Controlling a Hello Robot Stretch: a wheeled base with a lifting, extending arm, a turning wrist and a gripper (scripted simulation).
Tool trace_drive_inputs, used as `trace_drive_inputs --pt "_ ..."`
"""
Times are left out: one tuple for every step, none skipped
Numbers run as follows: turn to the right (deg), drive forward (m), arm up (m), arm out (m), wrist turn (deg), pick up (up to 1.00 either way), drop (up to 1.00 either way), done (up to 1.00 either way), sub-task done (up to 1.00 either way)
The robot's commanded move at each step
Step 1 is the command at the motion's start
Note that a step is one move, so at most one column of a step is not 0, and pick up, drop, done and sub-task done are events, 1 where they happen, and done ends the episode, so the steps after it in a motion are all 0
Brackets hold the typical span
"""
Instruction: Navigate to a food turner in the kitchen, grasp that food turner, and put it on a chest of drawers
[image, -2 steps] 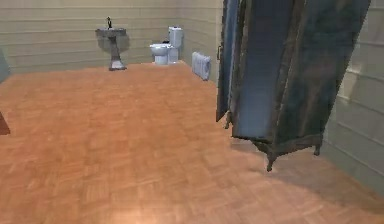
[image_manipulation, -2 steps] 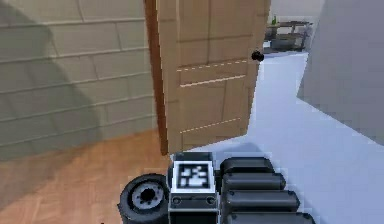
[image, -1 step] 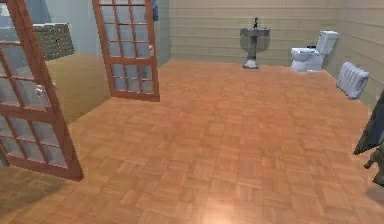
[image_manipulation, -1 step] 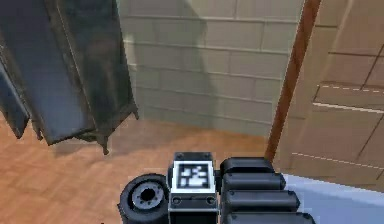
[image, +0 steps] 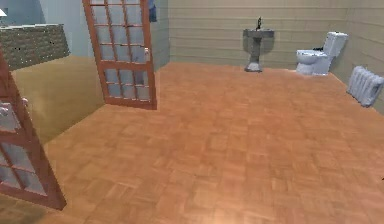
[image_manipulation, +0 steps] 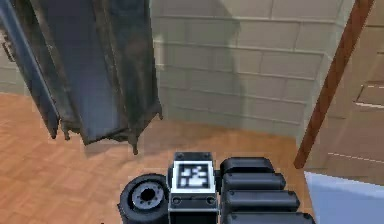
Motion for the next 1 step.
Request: trace_drive_inputs --pt "-18.0 0.0 0.0 0.0 0.0 0.0 0.0 0.0 0.0"
